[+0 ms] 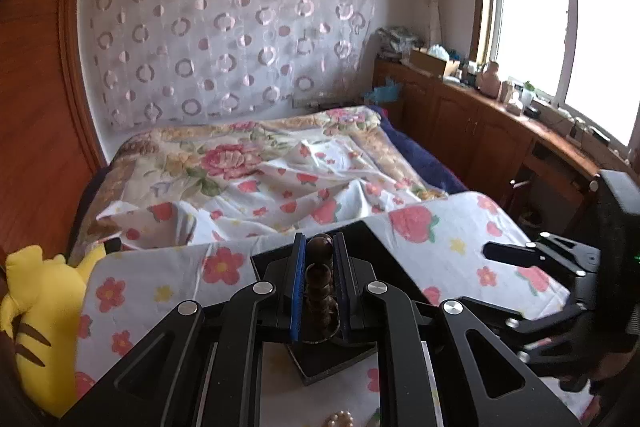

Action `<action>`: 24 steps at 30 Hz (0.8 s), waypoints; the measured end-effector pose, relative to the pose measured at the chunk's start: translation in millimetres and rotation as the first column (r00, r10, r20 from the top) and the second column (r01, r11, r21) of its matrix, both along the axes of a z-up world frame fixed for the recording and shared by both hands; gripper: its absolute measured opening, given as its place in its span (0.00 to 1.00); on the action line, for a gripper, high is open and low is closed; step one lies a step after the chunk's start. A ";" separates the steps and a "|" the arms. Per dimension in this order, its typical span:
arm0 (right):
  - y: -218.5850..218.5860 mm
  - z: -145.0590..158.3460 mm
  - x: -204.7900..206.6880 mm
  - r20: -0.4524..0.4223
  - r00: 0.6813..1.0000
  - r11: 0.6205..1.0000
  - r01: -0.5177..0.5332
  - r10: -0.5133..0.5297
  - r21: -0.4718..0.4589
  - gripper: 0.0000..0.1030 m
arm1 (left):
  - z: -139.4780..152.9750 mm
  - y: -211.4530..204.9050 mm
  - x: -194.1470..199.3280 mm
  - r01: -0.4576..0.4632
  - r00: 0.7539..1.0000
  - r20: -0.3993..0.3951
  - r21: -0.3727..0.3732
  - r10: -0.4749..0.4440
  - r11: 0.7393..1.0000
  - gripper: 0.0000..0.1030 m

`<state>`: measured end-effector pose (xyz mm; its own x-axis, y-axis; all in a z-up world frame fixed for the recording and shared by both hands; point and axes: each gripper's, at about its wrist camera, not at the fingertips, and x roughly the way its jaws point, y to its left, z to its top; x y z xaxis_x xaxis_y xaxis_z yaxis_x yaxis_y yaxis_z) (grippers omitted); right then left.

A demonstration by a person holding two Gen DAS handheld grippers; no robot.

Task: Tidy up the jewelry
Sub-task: 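Drop the brooch in the box with the right tool while the left drops the bracelet, then grasp the red string bracelet with the left tool while the right grasps the green chain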

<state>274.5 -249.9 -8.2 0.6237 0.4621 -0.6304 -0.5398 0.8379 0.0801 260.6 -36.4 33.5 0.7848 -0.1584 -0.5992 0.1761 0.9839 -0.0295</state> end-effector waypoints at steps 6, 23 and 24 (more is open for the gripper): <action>-0.4 -1.5 -8.6 0.000 1.000 1.000 -0.016 0.016 -0.004 0.72 | -22.8 2.3 11.5 -0.015 0.998 -0.056 0.008 0.015 1.000 0.12; 17.6 -7.5 -40.0 -0.011 0.997 0.997 -0.082 0.082 0.001 0.71 | -26.3 23.8 -25.9 -0.039 0.999 -0.024 -0.014 0.039 0.999 0.56; 17.1 -10.2 -43.8 -0.018 0.996 0.996 -0.088 0.088 0.001 0.71 | -28.0 26.9 -28.7 -0.044 0.999 -0.026 -0.016 0.043 0.999 0.62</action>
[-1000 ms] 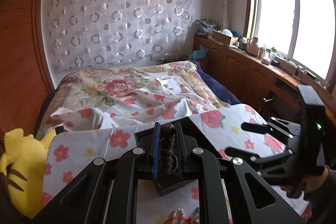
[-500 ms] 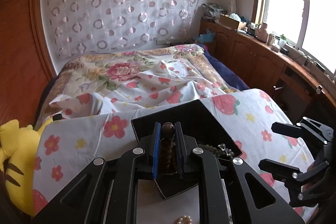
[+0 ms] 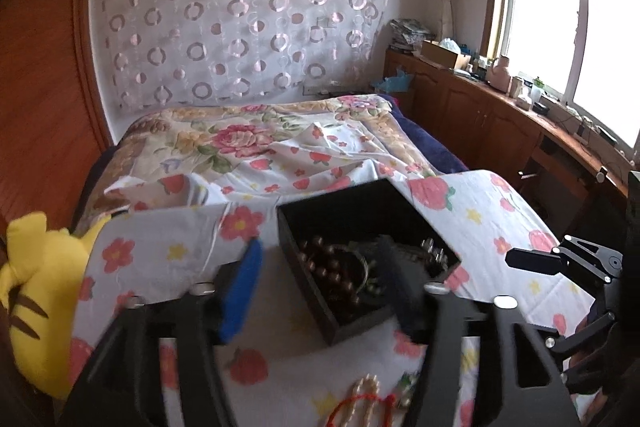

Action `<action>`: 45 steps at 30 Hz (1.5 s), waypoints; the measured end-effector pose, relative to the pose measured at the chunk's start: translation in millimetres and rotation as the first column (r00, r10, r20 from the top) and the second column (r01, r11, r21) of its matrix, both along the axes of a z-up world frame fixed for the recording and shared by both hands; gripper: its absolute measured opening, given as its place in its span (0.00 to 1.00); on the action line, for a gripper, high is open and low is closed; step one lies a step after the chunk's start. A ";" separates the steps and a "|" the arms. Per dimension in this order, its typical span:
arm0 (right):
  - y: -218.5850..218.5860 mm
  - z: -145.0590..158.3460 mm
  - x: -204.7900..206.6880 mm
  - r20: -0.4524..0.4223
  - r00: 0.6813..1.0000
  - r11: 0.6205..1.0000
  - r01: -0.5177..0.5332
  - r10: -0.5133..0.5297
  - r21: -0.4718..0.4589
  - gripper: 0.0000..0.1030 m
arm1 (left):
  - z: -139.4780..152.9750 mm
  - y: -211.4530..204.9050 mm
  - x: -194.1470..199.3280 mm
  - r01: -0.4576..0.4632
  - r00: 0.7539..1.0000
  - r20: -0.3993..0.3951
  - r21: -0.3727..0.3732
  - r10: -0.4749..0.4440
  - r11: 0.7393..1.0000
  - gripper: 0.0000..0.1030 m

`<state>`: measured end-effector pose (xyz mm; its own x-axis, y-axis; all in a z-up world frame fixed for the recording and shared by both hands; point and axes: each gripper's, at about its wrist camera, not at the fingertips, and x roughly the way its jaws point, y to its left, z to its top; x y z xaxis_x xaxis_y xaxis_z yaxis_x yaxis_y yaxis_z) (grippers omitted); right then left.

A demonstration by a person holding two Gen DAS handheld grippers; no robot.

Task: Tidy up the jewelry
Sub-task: 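Grasp the red string bracelet with the left tool while the right grasps the green chain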

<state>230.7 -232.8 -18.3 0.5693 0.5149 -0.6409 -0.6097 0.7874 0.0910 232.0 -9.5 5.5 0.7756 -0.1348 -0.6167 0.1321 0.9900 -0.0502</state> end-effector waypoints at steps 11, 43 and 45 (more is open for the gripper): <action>25.3 -43.3 -31.6 -0.098 0.987 0.980 -0.141 0.128 -0.139 0.37 | -31.6 25.2 -46.6 -0.027 1.000 -0.015 -0.042 0.026 0.999 0.84; -4.2 -9.4 -71.0 0.027 0.998 0.993 -0.047 0.050 -0.108 0.06 | -84.1 12.5 -95.2 0.117 0.967 -0.212 -0.109 -0.138 0.987 0.18; -3.3 -8.9 -72.5 0.029 0.998 0.993 -0.046 0.049 -0.105 0.06 | -85.0 10.3 -93.5 0.117 0.966 -0.219 -0.109 -0.139 0.987 0.18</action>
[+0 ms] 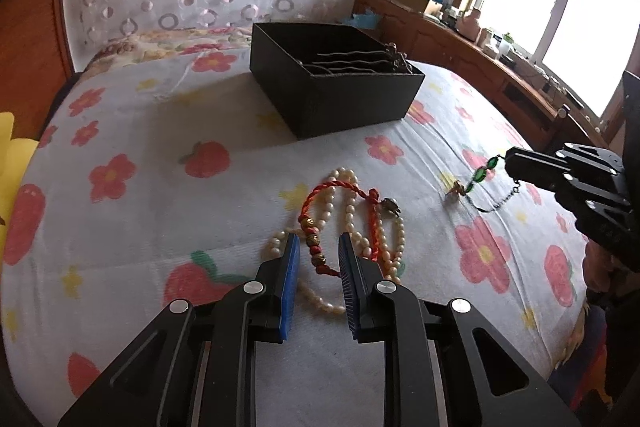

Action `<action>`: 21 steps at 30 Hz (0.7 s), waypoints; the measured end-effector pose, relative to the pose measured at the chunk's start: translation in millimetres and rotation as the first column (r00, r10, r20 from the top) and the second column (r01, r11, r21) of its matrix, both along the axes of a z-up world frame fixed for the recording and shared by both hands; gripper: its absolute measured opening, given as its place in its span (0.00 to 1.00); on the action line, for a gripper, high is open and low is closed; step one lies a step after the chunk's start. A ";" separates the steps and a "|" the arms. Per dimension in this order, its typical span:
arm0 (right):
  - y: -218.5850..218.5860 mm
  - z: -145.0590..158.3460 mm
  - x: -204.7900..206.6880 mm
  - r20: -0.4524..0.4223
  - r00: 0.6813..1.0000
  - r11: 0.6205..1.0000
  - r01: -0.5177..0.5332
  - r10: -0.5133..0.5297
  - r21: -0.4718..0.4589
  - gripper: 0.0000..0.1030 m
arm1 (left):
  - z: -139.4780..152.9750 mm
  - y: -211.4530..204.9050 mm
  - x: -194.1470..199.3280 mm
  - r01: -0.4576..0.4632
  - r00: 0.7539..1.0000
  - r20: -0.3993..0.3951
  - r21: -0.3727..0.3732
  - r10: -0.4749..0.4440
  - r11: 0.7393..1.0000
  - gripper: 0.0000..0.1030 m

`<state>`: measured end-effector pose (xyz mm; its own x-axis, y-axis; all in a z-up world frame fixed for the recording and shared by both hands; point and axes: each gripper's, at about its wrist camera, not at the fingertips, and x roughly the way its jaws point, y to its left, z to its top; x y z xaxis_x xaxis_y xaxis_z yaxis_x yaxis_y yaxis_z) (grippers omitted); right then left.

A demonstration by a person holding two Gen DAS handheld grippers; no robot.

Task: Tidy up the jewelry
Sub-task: 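Grasp the red string bracelet with the left tool while the right grasps the green chain, then drop the red bracelet in the box with the left while the right drops the chain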

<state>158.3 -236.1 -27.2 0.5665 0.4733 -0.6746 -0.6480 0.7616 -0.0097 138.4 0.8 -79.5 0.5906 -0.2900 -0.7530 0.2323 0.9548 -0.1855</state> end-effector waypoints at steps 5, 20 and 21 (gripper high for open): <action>0.4 0.4 -2.0 0.005 1.000 1.000 -0.002 0.002 0.007 0.06 | -1.0 -4.6 6.3 0.001 1.000 -0.014 0.015 -0.001 1.000 0.18; -13.3 23.9 -8.3 0.026 1.000 0.996 -0.011 0.009 0.089 0.06 | 51.6 -5.7 -9.2 0.007 0.989 0.146 -0.008 -0.005 1.000 0.06; -14.9 26.9 -8.4 0.029 1.000 0.995 -0.012 0.009 0.095 0.06 | 59.9 -5.4 -10.9 0.007 0.986 0.165 -0.013 -0.005 1.000 0.06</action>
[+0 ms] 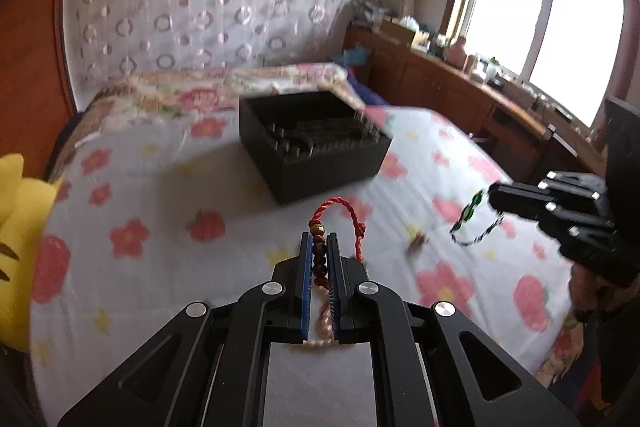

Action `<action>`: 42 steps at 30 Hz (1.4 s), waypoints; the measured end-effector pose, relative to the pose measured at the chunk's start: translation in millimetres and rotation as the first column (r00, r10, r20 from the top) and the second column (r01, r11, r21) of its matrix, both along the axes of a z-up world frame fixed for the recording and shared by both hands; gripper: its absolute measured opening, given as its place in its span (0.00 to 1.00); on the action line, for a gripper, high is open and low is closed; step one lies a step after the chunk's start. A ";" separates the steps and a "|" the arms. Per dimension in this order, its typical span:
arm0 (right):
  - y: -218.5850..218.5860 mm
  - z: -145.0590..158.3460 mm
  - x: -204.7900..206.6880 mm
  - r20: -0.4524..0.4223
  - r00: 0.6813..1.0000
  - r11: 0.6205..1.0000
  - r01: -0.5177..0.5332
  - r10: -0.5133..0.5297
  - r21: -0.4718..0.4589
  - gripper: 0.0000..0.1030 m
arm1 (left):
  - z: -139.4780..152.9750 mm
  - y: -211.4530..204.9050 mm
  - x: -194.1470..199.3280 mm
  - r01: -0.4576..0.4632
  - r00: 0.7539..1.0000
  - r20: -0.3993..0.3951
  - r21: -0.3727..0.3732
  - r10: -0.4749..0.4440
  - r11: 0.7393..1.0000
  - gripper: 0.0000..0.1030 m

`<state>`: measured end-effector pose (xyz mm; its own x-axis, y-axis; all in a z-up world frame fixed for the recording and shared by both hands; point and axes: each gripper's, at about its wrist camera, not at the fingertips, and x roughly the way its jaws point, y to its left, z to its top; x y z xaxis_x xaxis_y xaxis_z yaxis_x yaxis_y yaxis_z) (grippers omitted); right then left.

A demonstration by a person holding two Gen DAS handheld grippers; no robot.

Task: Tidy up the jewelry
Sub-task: 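Drop the red bracelet in the box with the left while the right drops the chain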

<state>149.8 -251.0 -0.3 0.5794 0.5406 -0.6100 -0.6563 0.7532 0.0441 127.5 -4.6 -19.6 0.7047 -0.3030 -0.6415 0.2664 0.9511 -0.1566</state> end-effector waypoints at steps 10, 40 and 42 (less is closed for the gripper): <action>-5.6 24.6 -2.9 0.037 0.999 1.000 -0.015 0.015 0.012 0.06 | 29.1 -3.0 -6.5 -0.006 0.997 0.082 0.007 0.006 1.000 0.06; 73.8 23.1 149.8 0.002 0.995 0.991 0.102 -0.102 -0.090 0.06 | 28.5 4.4 48.7 -0.088 0.993 0.085 0.096 0.079 0.991 0.06; 76.5 19.3 157.0 -0.008 0.993 0.989 0.116 -0.117 -0.095 0.06 | 27.3 3.6 53.3 -0.089 0.993 0.082 0.102 0.081 0.991 0.06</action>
